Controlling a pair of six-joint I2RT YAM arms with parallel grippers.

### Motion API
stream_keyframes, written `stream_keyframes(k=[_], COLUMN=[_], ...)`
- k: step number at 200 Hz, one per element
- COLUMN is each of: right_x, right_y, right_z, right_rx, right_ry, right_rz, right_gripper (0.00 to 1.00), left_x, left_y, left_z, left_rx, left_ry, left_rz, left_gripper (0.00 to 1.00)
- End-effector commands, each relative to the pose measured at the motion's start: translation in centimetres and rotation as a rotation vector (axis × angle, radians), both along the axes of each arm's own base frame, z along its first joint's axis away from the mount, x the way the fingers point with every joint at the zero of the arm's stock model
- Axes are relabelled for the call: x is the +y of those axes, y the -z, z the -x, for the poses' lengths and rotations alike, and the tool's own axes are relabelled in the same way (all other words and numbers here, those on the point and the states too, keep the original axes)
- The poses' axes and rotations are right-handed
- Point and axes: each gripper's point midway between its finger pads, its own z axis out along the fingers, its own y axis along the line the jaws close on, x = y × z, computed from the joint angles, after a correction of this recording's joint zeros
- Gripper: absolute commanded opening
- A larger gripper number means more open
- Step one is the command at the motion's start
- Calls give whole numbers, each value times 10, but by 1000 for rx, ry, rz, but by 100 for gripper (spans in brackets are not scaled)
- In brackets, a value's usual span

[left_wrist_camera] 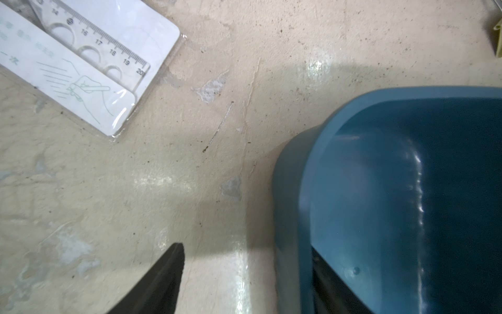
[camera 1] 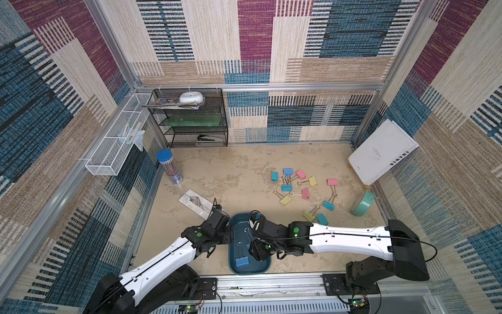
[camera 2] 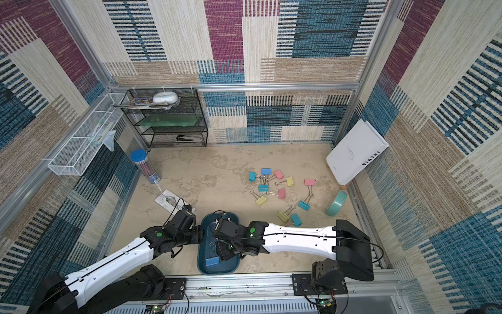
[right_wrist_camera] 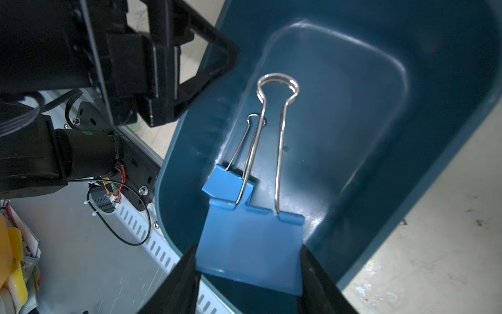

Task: Put the binder clips in the storage box
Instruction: Place the binder clip in the storage box, then pick up the binder clip at the center of the board.

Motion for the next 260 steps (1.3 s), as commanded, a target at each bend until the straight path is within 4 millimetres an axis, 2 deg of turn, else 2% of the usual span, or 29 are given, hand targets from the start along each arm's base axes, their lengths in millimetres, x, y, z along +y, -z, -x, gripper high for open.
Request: stream_keyframes(k=[1, 31, 61, 71, 93, 102, 124, 145, 171, 185, 199, 219, 232, 242, 260], right_x=[11, 9, 7, 4, 4, 4, 3, 1, -27, -53, -92, -152, -179, -191, -191], right_y=[8, 40, 48, 49, 47, 47, 40, 17, -26, -43, -53, -49, -42, -38, -38], right_z=[10, 20, 20, 19, 21, 21, 19, 11, -25, -55, -93, -143, -166, -180, -198], right_rx=[56, 110, 109, 102, 107, 108, 91, 30, -120, -198, -266, -369, -414, -453, -525], right_ry=[40, 55, 61, 66, 58, 55, 50, 47, 127, 172, 263, 359, 388, 393, 339], right_rz=[-14, 32, 53, 70, 63, 61, 60, 50, 85, 102, 133, 198, 229, 250, 255], right_gripper=[44, 44, 45, 48, 68, 73, 80, 83, 85, 85, 85, 89, 90, 90, 95], left_x=[-1, -1, -1, -1, -1, 0, -1, -1, 0, 0, 0, 0, 0, 0, 0], left_y=[-2, -2, -3, -3, -3, -3, -3, -3, -3, -3, -3, -4, -4, -4, -3], left_z=[-2, -2, -1, -1, -2, -2, -1, -1, -1, -1, -2, -1, -2, -2, -2], left_rx=[-11, -10, -13, -14, -16, -15, -16, -15, -15, -16, -16, -18, -21, -22, -18], left_ry=[6, 7, 7, 6, 7, 5, 5, 5, 3, 4, 4, 5, 4, 3, 5], left_rz=[0, 2, 3, 3, 4, 3, 5, 4, 2, 3, 3, 4, 3, 4, 4], left_gripper=[70, 70, 70, 70, 70, 70, 70, 70, 71, 71, 71, 71, 71, 71, 71])
